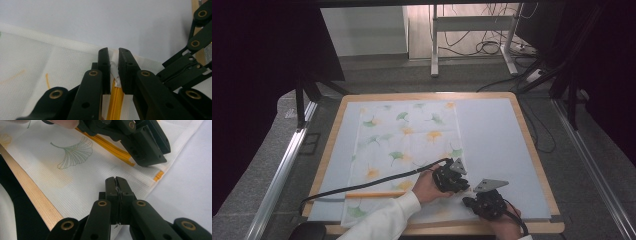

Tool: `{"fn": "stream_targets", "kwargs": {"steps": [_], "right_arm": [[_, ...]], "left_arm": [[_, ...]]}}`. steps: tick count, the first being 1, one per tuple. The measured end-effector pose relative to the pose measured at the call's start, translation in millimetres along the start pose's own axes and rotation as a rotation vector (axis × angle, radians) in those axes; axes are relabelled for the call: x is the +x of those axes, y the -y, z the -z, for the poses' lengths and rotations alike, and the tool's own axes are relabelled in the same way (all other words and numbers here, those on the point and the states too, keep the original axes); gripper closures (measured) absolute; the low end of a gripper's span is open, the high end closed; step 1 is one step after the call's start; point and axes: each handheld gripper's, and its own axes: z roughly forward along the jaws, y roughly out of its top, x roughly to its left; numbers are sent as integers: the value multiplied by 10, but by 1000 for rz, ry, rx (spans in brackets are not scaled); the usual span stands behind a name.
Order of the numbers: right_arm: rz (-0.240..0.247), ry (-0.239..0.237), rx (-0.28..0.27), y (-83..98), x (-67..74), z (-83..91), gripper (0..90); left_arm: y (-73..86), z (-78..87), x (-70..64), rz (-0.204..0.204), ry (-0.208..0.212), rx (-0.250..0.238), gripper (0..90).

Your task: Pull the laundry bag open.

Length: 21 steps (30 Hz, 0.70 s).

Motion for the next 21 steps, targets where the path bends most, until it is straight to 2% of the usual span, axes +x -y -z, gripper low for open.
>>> {"fn": "stream_targets", "kwargs": {"steps": [2, 12, 21], "right_arm": [[0, 2, 0, -1, -3, -1, 883], [-4, 4, 2, -7, 0, -2, 883], [8, 48, 6, -65, -34, -31, 887]], "left_arm": [[1, -19, -3, 20, 2, -1, 819], [4, -29, -2, 15, -3, -2, 828], [2, -19, -14, 18, -7, -6, 837]]}}
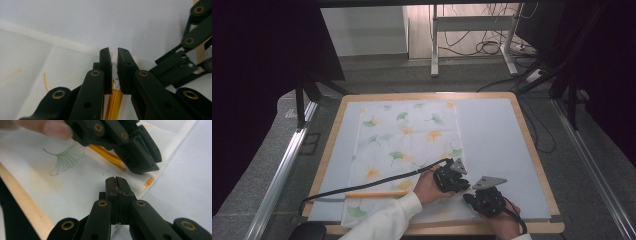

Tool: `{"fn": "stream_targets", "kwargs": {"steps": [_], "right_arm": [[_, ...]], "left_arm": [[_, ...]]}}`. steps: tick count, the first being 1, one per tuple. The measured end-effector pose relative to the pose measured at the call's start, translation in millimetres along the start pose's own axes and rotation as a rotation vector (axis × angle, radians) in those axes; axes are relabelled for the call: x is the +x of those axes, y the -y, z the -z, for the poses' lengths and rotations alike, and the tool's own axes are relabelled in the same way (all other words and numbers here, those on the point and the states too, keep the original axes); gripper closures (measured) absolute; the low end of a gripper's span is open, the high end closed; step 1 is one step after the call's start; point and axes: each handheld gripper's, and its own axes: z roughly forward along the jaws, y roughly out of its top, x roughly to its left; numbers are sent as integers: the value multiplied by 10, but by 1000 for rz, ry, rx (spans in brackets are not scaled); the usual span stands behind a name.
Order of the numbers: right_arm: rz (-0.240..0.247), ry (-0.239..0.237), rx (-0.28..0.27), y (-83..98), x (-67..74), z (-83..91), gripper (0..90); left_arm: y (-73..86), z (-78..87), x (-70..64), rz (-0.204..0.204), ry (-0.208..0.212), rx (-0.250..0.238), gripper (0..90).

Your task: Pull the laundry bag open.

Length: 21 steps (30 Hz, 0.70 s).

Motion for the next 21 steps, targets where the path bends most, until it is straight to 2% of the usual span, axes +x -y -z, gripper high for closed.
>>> {"fn": "stream_targets", "kwargs": {"steps": [10, 13, 21], "right_arm": [[-21, -4, -2, 2, -20, -2, 890], [-44, 0, -5, 8, -46, 2, 893], [-104, -35, -8, 21, -105, 1, 896]], "left_arm": [[-3, 21, -12, -13, -6, 6, 844], [-3, 28, -8, -13, -5, 10, 846], [4, 49, -20, -37, -15, 23, 848]]}}
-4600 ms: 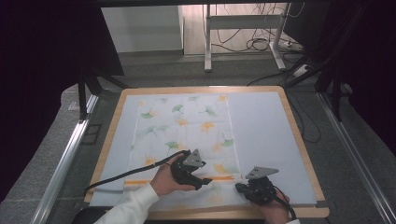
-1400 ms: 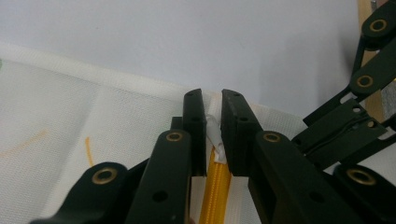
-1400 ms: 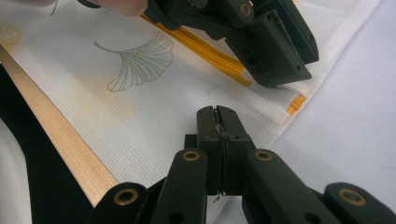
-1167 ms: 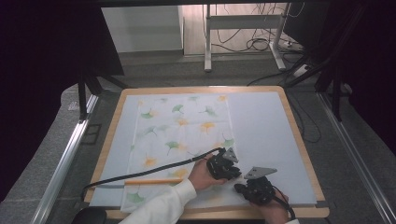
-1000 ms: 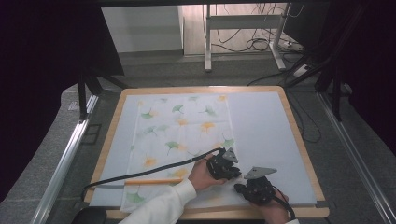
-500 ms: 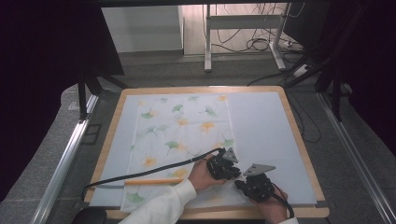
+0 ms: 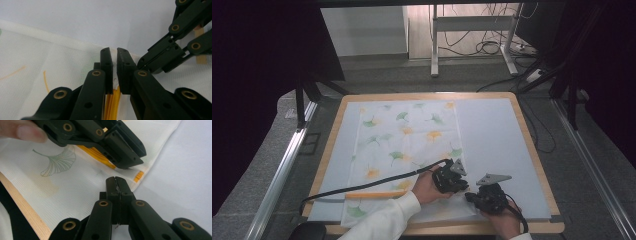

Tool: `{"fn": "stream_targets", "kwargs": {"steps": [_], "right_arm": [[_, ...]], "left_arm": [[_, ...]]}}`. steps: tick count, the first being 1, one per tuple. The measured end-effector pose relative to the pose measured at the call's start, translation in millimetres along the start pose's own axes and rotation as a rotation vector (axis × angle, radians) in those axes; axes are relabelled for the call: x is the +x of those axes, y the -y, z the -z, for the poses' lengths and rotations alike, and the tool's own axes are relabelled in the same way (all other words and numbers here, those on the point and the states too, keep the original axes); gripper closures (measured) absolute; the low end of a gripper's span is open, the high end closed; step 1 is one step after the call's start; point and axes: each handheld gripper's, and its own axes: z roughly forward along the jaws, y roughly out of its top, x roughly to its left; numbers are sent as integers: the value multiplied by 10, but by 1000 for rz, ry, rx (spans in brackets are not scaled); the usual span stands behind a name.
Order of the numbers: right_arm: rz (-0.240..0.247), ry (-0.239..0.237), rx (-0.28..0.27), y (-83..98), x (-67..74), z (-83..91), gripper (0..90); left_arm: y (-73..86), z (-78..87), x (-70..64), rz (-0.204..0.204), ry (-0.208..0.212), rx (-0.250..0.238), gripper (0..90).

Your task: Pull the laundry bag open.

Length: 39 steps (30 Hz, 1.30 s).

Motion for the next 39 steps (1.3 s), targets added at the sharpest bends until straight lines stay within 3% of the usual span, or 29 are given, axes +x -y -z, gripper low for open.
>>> {"fn": "stream_targets", "kwargs": {"steps": [16, 20, 39], "right_arm": [[-17, -12, -6, 8, -31, -1, 897], [-23, -16, -6, 9, -33, 0, 897], [-27, -23, -6, 11, -43, 1, 898]], "left_arm": [[48, 58, -7, -34, -28, 42, 849], [102, 85, 31, 6, -3, 20, 850], [201, 178, 48, 4, -7, 31, 853]]}}
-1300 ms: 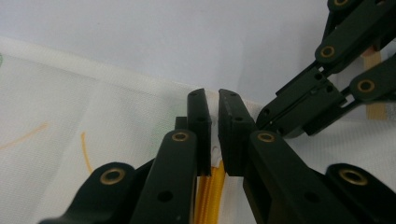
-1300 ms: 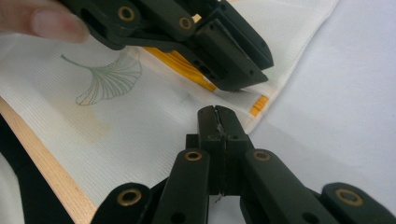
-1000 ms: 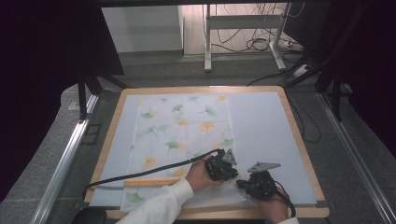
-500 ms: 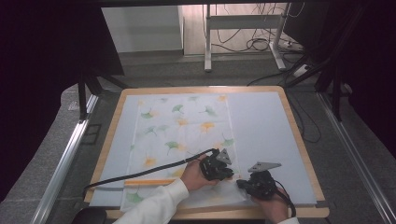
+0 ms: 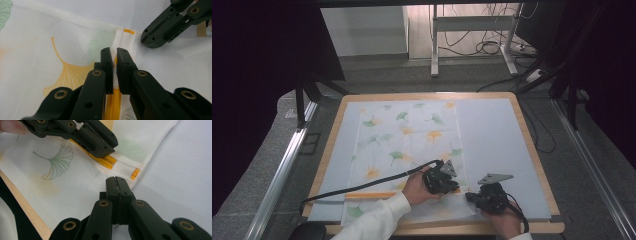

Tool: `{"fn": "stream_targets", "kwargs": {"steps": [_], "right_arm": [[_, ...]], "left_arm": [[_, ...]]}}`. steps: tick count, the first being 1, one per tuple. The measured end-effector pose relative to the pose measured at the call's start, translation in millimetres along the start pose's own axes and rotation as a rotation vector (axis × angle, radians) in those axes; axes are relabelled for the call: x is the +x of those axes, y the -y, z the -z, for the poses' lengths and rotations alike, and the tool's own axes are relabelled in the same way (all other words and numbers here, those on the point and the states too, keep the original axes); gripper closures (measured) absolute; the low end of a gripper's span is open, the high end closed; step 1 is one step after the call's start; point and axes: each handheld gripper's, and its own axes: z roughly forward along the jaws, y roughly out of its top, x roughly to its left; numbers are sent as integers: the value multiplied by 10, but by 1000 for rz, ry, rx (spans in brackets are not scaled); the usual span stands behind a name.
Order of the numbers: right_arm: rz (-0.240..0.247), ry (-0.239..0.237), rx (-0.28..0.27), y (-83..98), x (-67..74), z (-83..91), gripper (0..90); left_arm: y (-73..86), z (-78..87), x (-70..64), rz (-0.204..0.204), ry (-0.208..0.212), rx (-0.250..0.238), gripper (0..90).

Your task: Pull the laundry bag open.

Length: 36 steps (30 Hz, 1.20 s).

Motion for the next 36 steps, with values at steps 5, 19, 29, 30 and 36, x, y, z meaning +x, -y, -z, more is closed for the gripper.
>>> {"fn": "stream_targets", "kwargs": {"steps": [5, 19, 29, 30, 36], "right_arm": [[1, 2, -1, 1, 3, -1, 898], [3, -2, -2, 2, -2, -1, 897], [3, -3, -3, 3, -4, 0, 897], [3, -3, -2, 3, -4, 0, 898], [3, -2, -2, 2, -2, -1, 897]], "left_arm": [[10, 16, -19, -14, -14, 12, 856], [75, 58, 19, 5, 11, 7, 898], [76, 79, 18, -1, 17, 21, 900], [82, 81, 13, 10, 19, 16, 900], [94, 102, 9, -1, 12, 26, 900]]}}
